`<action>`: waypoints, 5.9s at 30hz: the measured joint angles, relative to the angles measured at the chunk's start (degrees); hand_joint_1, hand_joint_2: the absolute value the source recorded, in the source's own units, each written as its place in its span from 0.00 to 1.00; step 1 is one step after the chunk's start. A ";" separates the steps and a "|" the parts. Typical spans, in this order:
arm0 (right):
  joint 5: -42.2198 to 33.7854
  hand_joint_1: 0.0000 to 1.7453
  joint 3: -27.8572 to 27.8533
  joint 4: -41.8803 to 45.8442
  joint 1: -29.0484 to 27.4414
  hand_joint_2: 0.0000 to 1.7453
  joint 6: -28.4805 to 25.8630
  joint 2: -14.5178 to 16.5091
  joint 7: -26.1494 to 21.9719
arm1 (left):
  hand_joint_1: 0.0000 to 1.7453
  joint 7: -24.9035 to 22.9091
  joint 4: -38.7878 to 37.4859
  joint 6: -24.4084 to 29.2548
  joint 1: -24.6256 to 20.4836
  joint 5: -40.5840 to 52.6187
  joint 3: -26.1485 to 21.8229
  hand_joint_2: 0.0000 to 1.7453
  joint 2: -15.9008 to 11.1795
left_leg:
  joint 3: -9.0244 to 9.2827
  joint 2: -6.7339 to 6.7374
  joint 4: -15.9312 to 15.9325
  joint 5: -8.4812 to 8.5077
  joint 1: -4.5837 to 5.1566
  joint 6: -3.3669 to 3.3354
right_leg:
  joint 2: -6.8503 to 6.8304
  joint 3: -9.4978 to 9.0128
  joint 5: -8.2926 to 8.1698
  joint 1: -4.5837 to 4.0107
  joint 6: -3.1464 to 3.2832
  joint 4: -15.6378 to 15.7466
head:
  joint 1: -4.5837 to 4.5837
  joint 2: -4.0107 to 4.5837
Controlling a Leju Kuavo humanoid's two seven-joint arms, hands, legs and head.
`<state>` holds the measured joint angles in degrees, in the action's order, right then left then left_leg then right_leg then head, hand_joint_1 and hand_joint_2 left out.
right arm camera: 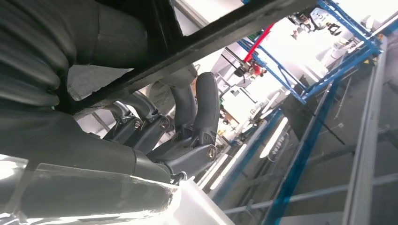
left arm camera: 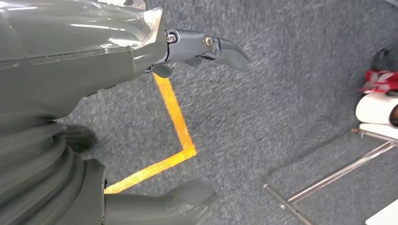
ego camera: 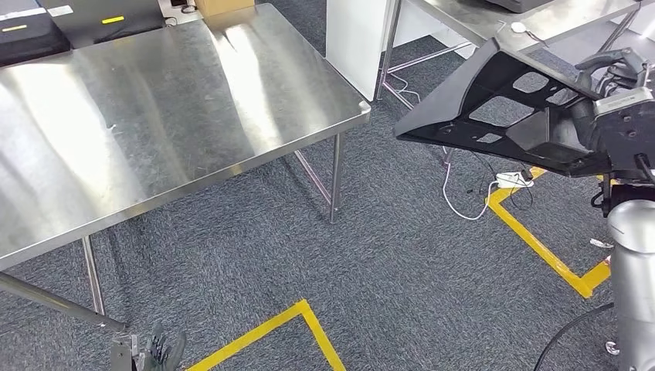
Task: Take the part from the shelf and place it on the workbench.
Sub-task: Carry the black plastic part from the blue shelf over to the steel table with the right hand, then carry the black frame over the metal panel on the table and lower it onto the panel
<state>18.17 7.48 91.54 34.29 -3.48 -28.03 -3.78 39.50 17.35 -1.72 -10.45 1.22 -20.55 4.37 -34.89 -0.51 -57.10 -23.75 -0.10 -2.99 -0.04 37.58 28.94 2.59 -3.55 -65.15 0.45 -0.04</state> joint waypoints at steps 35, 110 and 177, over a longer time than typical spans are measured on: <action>3.08 1.00 1.66 -0.98 -1.37 1.00 -1.33 2.21 0.61 | 0.00 -0.01 -0.07 -0.66 0.29 -1.25 -2.43 1.00 0.04 | 0.37 -0.64 -0.54 -0.94 1.85 -0.37 | 0.09 -2.88 -4.64 -1.78 1.77 7.61 | -0.01 0.00; -0.12 1.00 0.53 -5.41 7.22 1.00 -1.17 3.33 1.94 | 0.00 -1.46 -0.61 -0.54 -1.16 -2.99 -4.98 1.00 -0.32 | -2.87 0.95 -1.68 0.79 0.89 1.21 | -3.37 -5.22 -2.06 -1.01 0.79 7.61 | 0.26 0.00; 0.00 1.00 4.22 -10.12 11.88 1.00 -2.27 4.85 1.81 | 0.00 -1.56 -0.79 0.75 -0.52 1.05 -4.17 1.00 -1.27 | -4.37 0.55 -0.87 2.66 0.64 0.45 | -0.19 -9.73 1.27 -1.62 1.41 8.06 | 0.59 0.00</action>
<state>18.17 11.70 81.42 46.17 -5.75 -23.18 -1.96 37.94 16.57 -0.97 -10.97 2.28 -24.72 3.09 -39.26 0.04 -57.97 -21.09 0.53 -2.54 -0.23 27.85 30.22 0.97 -2.15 -57.09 1.04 -0.04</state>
